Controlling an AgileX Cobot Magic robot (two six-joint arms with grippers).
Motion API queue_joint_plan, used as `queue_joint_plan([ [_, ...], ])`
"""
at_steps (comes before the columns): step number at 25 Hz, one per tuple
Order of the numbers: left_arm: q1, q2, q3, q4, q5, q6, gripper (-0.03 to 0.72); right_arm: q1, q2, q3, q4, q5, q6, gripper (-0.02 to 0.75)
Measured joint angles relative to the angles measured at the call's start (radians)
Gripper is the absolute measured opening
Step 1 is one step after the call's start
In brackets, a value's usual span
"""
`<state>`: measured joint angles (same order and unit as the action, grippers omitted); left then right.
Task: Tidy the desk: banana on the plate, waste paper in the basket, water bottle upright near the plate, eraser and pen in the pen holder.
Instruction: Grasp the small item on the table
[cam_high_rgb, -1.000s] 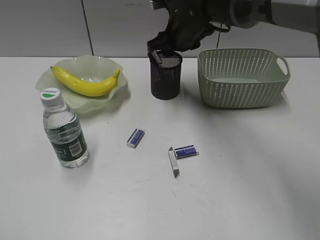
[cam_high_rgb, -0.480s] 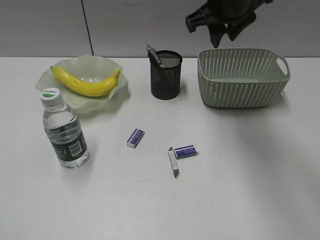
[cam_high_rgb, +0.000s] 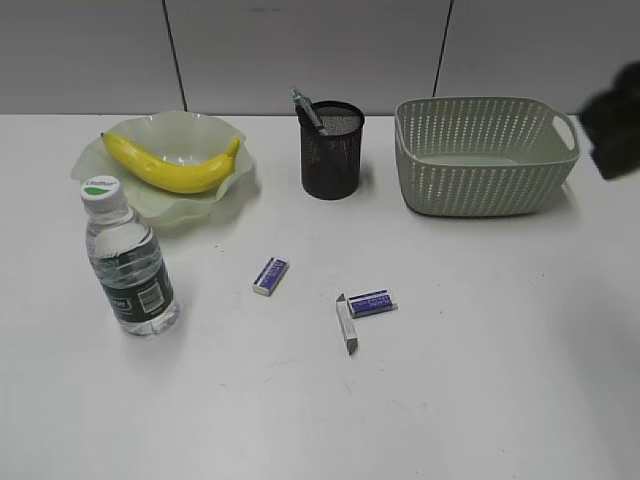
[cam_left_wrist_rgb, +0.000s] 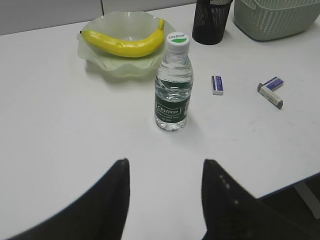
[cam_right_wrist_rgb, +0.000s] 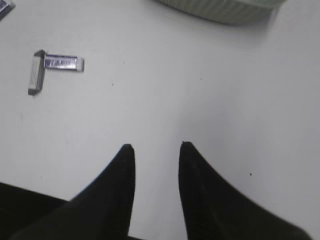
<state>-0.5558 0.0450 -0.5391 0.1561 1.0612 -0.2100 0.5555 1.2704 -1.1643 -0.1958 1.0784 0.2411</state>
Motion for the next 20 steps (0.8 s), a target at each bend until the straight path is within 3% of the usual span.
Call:
queue_joint_plan([
  [10,0.0,0.092,-0.007,-0.018,-0.017,0.009,0.352,0.0,-0.769,0.563,0.009,-0.02,-0.007,0.255],
  [13,0.0,0.204,-0.029,-0.045,-0.095,0.029,0.352,0.0,-0.967,0.638,0.012,-0.023,-0.031,0.251],
  [20,0.0,0.626,-0.125,-0.17,-0.396,0.122,0.352,0.0,-1.26,0.646,0.011,-0.026,-0.051,0.246],
])
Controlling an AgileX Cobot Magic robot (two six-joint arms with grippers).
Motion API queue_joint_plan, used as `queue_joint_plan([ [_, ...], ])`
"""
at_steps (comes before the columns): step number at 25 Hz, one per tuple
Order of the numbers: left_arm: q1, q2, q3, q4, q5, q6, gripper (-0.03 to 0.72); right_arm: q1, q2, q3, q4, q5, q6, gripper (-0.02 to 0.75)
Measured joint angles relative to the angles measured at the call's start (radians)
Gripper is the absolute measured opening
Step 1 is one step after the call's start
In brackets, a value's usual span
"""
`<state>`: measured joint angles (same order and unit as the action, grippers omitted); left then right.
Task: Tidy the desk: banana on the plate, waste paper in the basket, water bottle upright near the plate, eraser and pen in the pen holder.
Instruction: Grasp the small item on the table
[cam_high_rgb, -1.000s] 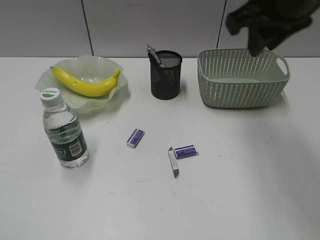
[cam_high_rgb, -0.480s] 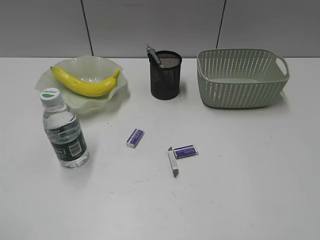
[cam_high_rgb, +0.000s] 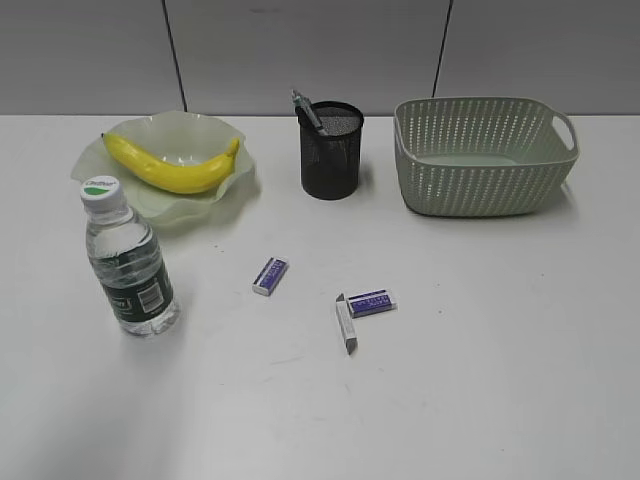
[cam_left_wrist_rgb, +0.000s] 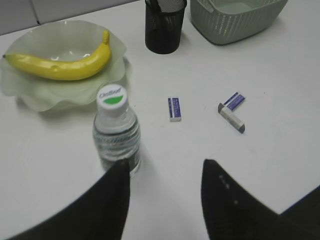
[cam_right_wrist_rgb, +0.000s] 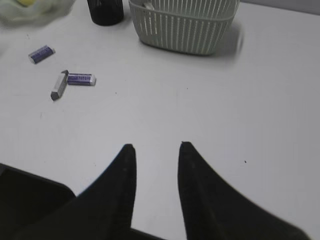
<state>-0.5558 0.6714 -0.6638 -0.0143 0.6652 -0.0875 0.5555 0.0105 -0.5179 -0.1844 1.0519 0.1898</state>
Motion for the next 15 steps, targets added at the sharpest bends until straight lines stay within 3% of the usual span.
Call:
queue_joint_plan([
  [4,-0.013,0.335,-0.143,-0.039,-0.102,0.012,0.352,0.0,-0.018,0.002,0.0,-0.003,-0.002,0.244],
  [9,-0.105,0.703,-0.394,-0.04,-0.127,0.013,0.352,0.0,-0.018,0.007,0.0,-0.004,-0.005,0.244],
  [15,-0.142,1.085,-0.701,-0.047,-0.016,-0.006,0.353,0.0,-0.018,0.007,0.0,-0.004,-0.005,0.244],
])
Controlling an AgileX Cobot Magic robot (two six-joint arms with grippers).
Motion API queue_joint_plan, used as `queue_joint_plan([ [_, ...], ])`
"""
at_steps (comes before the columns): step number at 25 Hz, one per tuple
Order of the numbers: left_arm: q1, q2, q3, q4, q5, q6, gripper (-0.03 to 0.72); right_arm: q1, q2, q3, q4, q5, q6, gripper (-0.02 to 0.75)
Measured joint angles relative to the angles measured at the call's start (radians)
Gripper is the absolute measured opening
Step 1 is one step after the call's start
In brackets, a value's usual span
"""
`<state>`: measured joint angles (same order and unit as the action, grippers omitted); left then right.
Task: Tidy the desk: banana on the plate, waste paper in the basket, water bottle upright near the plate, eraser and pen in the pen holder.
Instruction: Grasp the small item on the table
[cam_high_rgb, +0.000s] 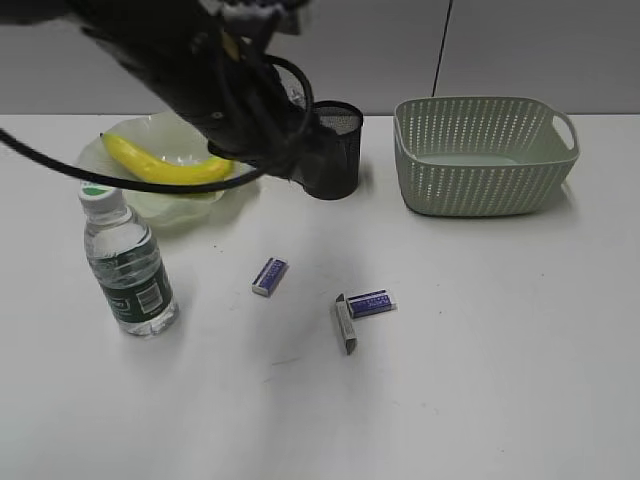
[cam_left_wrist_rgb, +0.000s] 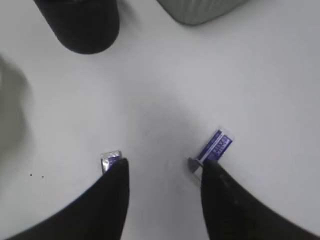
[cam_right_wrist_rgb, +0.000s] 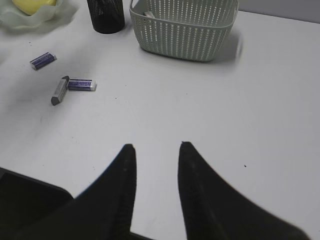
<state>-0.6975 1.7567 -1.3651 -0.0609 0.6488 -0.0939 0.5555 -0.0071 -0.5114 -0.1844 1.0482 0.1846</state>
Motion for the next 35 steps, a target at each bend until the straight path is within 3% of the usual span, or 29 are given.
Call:
queue_joint_plan([
  [3,0.0,0.151,-0.132,0.039,0.099,-0.032,0.367,0.0,0.0,0.0,0.0,-0.001,0.0,0.244],
  [7,0.0,0.316,-0.263,0.13,0.231,-0.126,0.451,0.0,0.0,0.0,0.0,-0.001,-0.001,0.244],
  [11,0.001,0.421,-0.302,0.164,0.299,-0.143,0.487,0.0,0.0,0.0,0.0,-0.001,-0.001,0.244],
  [17,0.01,0.484,-0.308,0.171,0.299,-0.144,0.479,0.0,0.0,0.0,0.0,-0.001,-0.001,0.244],
  [24,0.044,0.517,-0.309,0.173,0.298,-0.147,0.397,0.0,0.0,0.0,0.0,-0.002,-0.001,0.244],
  [28,0.043,0.52,-0.31,0.163,0.295,-0.147,0.281,0.0,0.0,0.0,0.0,-0.002,-0.002,0.244],
  [30,0.041,0.52,-0.311,0.162,0.293,-0.147,0.172,0.0,0.0,0.0,0.0,-0.002,-0.002,0.244],
  [35,0.037,0.505,-0.381,0.165,0.299,-0.147,0.175,0.0,0.0,0.0,0.0,-0.003,-0.002,0.244],
])
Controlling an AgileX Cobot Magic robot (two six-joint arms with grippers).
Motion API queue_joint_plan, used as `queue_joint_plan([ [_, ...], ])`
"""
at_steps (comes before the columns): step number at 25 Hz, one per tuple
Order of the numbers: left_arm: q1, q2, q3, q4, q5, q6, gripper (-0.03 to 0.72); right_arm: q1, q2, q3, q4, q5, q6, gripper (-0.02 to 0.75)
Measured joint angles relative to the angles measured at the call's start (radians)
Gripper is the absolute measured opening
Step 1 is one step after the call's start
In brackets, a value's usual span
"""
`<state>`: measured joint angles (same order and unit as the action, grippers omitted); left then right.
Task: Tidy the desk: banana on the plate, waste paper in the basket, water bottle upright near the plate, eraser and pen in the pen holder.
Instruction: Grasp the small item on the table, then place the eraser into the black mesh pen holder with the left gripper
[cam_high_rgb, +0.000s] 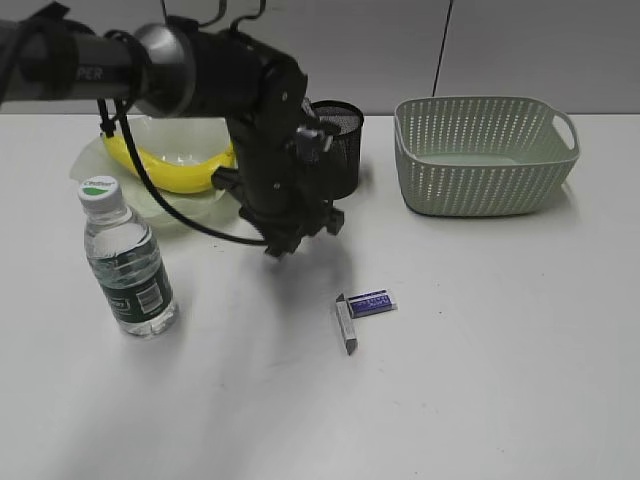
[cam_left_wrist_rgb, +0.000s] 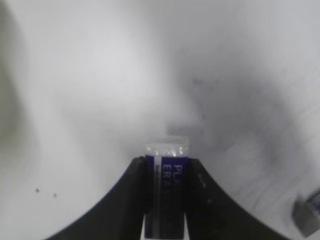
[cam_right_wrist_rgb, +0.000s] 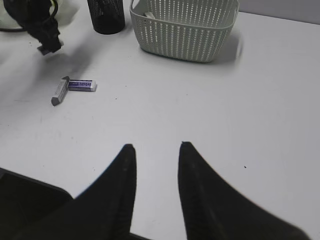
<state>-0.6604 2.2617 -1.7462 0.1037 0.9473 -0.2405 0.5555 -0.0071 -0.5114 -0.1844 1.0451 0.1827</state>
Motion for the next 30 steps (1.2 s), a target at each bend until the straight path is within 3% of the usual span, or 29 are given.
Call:
queue_joint_plan([
  [5,-0.001,-0.04,-0.192,0.0,-0.056,0.0,0.175,0.0,0.0,0.0,0.0,0.001,0.0,0.244],
  [8,0.0,-0.046,-0.281,0.012,-0.191,0.0,0.175,0.0,0.0,0.0,0.0,0.001,0.0,0.244],
  [14,0.032,-0.029,-0.306,0.022,-0.488,0.0,0.175,0.0,0.0,0.0,0.0,0.0,-0.001,0.244],
  [24,0.067,0.086,-0.306,0.034,-0.512,0.0,0.179,0.0,0.0,0.0,0.0,0.0,-0.001,0.244],
  [26,0.067,0.087,-0.306,0.039,-0.516,0.0,0.237,0.0,0.0,0.0,0.0,0.0,-0.001,0.244],
  [30,0.067,0.082,-0.306,0.049,-0.496,0.0,0.423,0.0,0.0,0.0,0.0,0.0,-0.001,0.244],
])
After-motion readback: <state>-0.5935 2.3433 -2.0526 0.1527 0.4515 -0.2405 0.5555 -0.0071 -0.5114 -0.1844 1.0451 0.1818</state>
